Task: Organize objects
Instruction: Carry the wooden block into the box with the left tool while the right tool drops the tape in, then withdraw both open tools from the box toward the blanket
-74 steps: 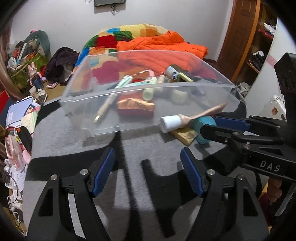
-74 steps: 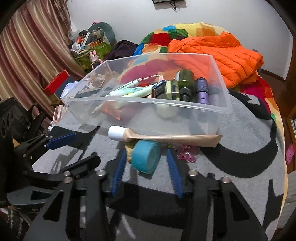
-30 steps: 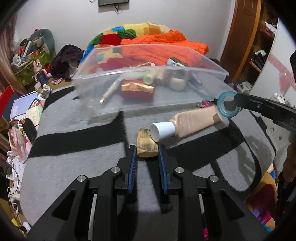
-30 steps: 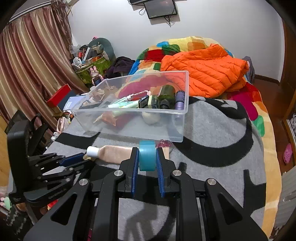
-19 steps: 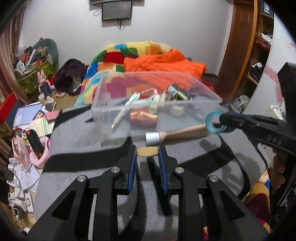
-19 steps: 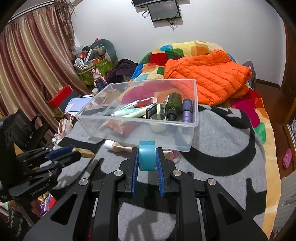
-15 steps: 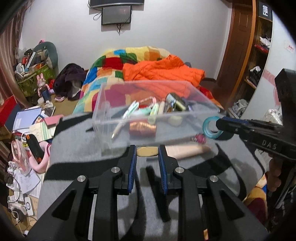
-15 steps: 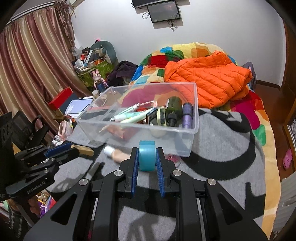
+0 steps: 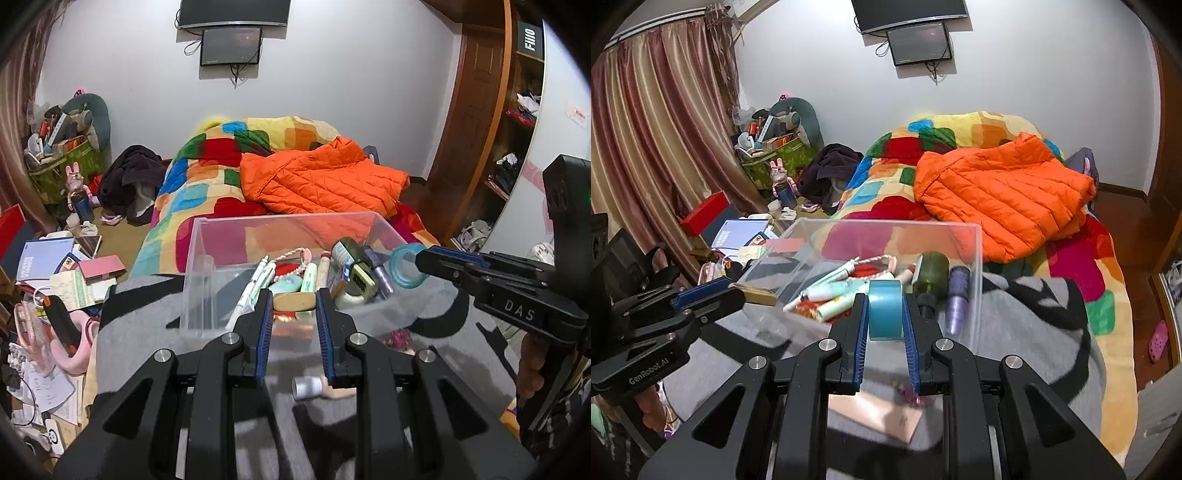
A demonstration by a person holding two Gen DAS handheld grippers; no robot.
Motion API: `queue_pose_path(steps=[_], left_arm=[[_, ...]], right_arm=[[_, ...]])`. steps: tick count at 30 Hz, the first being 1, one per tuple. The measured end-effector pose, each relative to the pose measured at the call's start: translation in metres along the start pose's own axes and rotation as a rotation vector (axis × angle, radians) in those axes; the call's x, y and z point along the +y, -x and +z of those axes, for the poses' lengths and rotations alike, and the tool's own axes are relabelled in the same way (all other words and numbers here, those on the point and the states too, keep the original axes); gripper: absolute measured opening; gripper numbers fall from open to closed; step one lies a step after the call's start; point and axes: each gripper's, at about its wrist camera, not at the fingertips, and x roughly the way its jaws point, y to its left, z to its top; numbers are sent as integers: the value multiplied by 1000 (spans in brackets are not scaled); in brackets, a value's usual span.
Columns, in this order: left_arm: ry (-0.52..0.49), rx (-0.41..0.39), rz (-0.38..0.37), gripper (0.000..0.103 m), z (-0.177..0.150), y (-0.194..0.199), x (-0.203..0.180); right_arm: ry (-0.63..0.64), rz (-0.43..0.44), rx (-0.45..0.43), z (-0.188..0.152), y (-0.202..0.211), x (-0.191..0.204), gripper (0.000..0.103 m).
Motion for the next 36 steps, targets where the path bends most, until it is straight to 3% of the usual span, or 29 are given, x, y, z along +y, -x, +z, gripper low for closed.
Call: queue_pose_path(steps=[13,16,23,28,36], left_arm=[[51,75,-4,23,-1,-54,23],[58,99,-7,23,-6,-58,27],[11,62,-26,24,-7,-33,12],[-12,55,-37,41,-12,-19,1],[-21,85,-46,54,-33,-19,-8]], right_arm=[[26,27,129,-3,-66,13,16],[40,18,143,-7,-67,14,17],[73,24,121,-7,-43,16,17],[63,9,78,-8,-15,7,18],[21,-41,81,-30,9,-17,24]])
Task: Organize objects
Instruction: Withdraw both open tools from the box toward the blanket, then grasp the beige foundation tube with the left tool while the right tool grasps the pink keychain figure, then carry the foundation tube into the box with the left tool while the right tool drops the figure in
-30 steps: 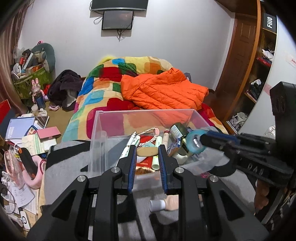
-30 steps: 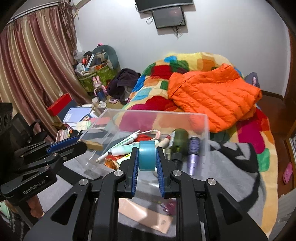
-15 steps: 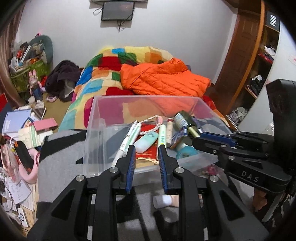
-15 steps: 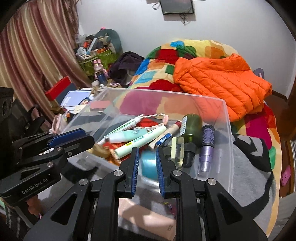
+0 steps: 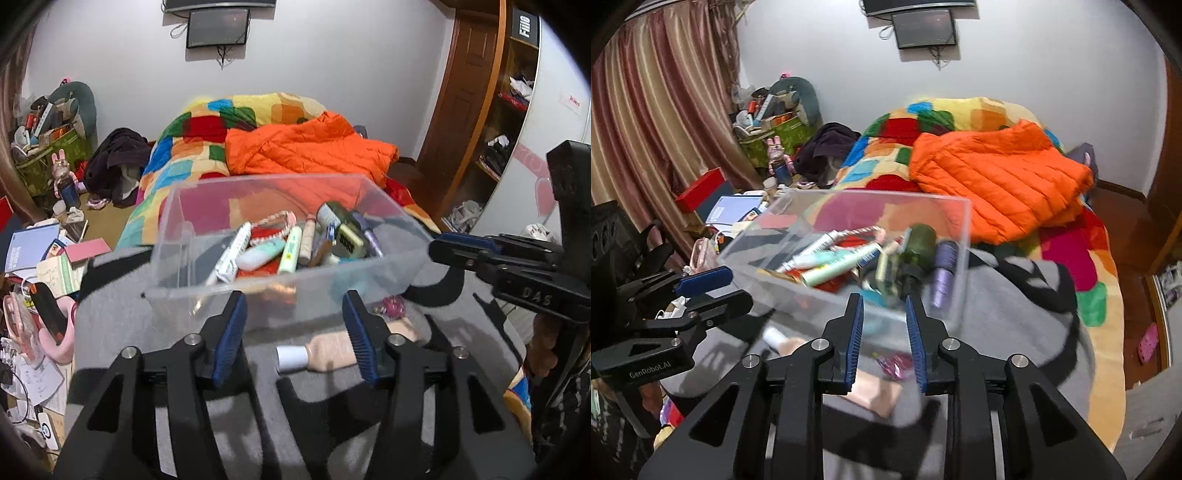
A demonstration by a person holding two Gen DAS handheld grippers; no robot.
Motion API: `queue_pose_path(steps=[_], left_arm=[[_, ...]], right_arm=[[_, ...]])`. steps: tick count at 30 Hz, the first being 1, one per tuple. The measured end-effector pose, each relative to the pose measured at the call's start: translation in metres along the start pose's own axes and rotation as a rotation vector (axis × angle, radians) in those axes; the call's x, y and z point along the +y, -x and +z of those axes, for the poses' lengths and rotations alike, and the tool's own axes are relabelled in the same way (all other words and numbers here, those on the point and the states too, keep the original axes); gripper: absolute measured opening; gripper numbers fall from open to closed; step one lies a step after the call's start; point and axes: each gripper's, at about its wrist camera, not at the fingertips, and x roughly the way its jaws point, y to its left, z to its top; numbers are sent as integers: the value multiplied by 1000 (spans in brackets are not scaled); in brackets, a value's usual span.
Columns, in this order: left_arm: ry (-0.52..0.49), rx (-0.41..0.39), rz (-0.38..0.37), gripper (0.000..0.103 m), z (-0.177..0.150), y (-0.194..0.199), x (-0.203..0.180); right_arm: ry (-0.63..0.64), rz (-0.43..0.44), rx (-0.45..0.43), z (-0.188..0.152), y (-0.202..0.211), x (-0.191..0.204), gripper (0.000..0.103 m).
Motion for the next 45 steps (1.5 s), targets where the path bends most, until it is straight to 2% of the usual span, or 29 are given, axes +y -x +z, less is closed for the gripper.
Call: queue_pose_path(steps=[4,8,11,13,16,19,21,23,24,33,45], left_arm=[[-5,84,-34,55,-10,-23,-4],[-21,176,-36,57,-16,-52,-6],[-19,210,-44,65,-18,-64,-6],[-15,230,-46,67,-21,-70,-5],[-3,217,-56,65,-23,-68,-3],[1,207,-75,48,-24,-65,-2],[0,197,-79,41,-26,-62,-2],[6,185,-82,35,-28,-57,-1],[10,183,-86,34,-28,-55,0],[53,133,-36,33,-42,-28,9],[119,36,-18,33,-33,16,27]], right_arm=[[-41,-3,44,-16,-8,-12,27],[-92,3,105,-27,-27,-20,27],[-119,9,143,-30,-43,-22,28],[-122,5,161,-32,-52,-20,32],[-121,4,175,-35,-62,-16,36],[-99,-26,167,-37,-68,-8,36],[-71,-55,157,-39,-69,-3,35],[-61,-68,153,-39,-69,-1,26],[-57,-74,153,-39,-69,-1,20],[-53,-54,114,-42,-52,1,20],[-60,-63,-45,-19,11,4,20]])
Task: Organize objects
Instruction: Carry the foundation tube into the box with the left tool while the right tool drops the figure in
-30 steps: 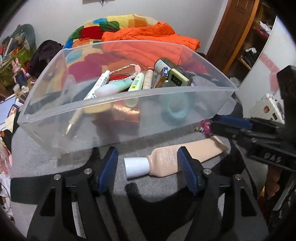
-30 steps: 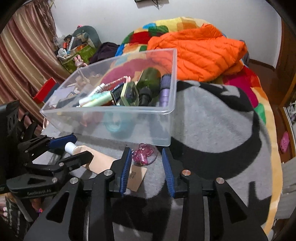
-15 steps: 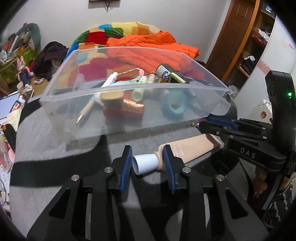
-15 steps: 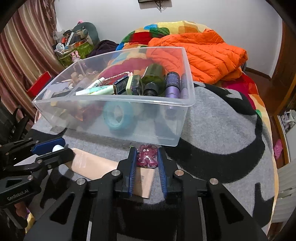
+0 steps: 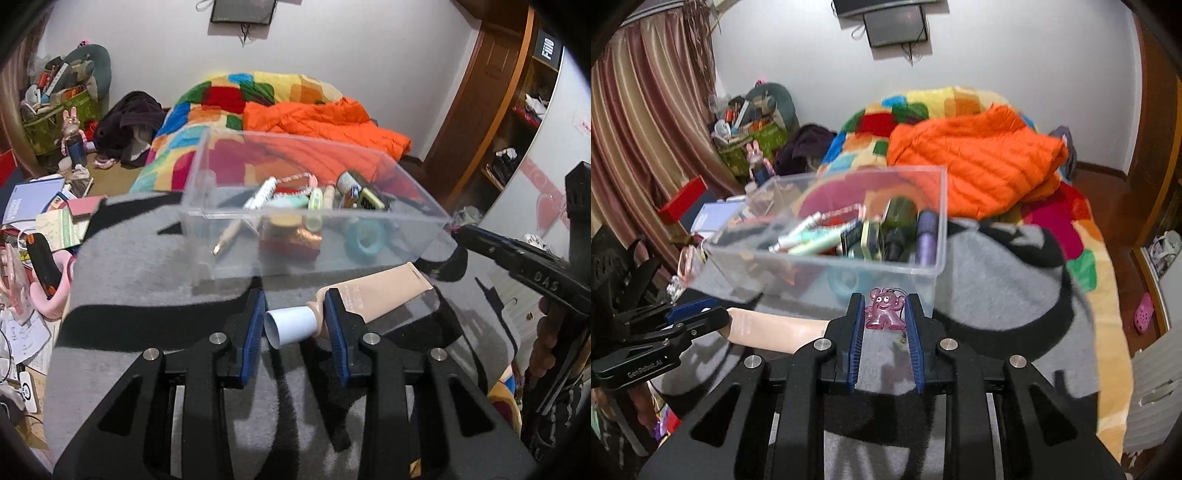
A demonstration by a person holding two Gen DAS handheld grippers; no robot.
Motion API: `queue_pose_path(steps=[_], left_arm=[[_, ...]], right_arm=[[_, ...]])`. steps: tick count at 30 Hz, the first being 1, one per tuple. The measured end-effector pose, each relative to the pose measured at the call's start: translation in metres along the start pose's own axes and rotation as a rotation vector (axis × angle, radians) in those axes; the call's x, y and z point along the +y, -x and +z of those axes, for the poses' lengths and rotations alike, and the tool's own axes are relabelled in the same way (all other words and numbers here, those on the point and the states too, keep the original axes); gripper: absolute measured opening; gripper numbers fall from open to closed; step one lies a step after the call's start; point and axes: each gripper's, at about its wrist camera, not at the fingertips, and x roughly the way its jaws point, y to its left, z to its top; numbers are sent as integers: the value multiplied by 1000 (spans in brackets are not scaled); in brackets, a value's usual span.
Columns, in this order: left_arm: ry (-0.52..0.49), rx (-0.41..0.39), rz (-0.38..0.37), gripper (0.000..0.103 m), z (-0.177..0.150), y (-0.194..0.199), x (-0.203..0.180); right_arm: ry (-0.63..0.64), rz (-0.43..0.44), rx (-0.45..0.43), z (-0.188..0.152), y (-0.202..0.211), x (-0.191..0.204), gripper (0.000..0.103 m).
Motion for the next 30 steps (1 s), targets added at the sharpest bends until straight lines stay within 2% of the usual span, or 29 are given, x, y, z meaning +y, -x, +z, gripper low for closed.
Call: queue_pose_path(steps=[7,14,22,30], left_arm=[[14,-73,8,33,19,18,4],[-4,-126,16,33,48,21,2],[-25,-103,40,33,75,-7,4],[-30,-35,66,33,85,-47,11]], right_arm=[[22,-7,-71,17,24,1,20],[46,7,-115,41,27,10,20],[70,12,-144,65,15,20,20],[60,7,-75,67,-22,15,20]])
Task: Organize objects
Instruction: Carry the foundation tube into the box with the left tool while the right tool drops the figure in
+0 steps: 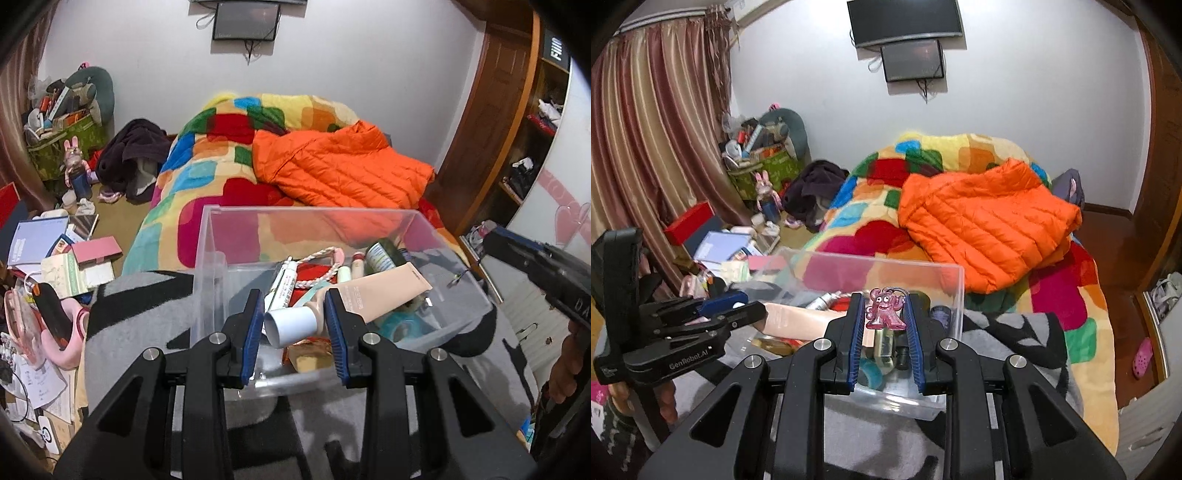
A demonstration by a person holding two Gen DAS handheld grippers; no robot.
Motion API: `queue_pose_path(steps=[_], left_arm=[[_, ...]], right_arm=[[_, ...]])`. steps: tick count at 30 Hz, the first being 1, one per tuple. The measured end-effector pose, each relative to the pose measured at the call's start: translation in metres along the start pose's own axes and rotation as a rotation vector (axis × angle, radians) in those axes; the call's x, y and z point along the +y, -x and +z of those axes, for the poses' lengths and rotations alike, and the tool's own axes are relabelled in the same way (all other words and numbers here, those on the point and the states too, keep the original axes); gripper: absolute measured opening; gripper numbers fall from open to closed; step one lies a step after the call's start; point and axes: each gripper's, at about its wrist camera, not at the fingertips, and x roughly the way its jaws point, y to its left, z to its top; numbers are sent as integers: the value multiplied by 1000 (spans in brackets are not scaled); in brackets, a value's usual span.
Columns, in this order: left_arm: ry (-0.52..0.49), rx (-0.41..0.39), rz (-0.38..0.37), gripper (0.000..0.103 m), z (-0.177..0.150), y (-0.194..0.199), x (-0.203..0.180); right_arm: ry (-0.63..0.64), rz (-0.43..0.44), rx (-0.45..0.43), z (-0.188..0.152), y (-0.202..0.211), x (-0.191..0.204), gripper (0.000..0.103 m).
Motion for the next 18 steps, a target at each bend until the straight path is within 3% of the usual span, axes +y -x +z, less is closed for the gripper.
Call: queue_pose_path(steps=[8,18], left_arm=[[-16,36,8,33,-5,-21,0],[-20,15,7,37,-5,-5,-3]], right_arm=[[16,-35,131,-23,-42,-9,20],[28,-23,157,-29,-45,-7,21]])
